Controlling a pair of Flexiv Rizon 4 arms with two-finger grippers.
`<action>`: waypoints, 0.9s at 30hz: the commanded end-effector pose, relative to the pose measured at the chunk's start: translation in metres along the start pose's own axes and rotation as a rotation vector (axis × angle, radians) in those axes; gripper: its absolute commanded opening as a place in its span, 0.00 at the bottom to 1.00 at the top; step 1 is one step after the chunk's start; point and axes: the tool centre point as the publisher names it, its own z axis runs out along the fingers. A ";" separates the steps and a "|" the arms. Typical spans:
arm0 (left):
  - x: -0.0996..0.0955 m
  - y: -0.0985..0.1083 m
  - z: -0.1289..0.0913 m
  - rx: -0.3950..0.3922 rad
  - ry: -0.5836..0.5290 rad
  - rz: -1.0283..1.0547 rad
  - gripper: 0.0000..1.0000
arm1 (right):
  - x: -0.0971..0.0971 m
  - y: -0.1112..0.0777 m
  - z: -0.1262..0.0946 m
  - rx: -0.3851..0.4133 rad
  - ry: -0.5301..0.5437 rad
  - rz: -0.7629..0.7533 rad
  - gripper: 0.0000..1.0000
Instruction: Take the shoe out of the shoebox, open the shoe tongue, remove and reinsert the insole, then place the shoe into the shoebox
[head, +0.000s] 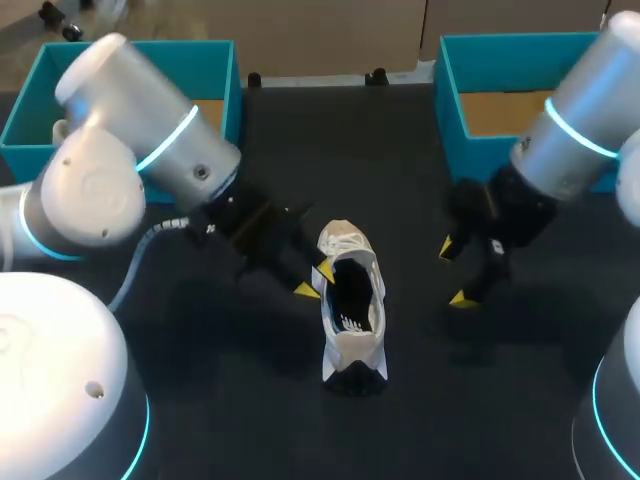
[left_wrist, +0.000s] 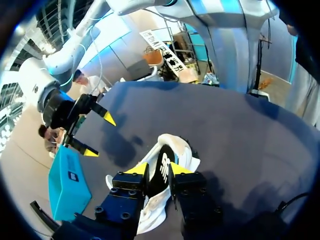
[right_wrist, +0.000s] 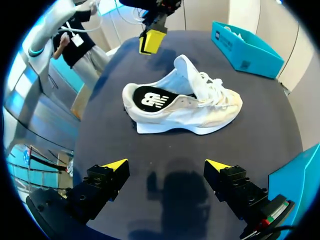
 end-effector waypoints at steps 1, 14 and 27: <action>-0.005 0.002 0.000 0.001 0.114 -0.001 0.03 | 0.007 -0.005 -0.002 -0.017 -0.012 -0.002 1.00; -0.005 0.002 0.000 0.001 0.114 -0.001 0.00 | 0.007 -0.005 -0.002 -0.017 -0.012 -0.002 1.00; -0.031 0.020 -0.042 -0.093 0.407 0.233 0.00 | -0.011 -0.046 -0.041 -0.016 -0.017 0.027 1.00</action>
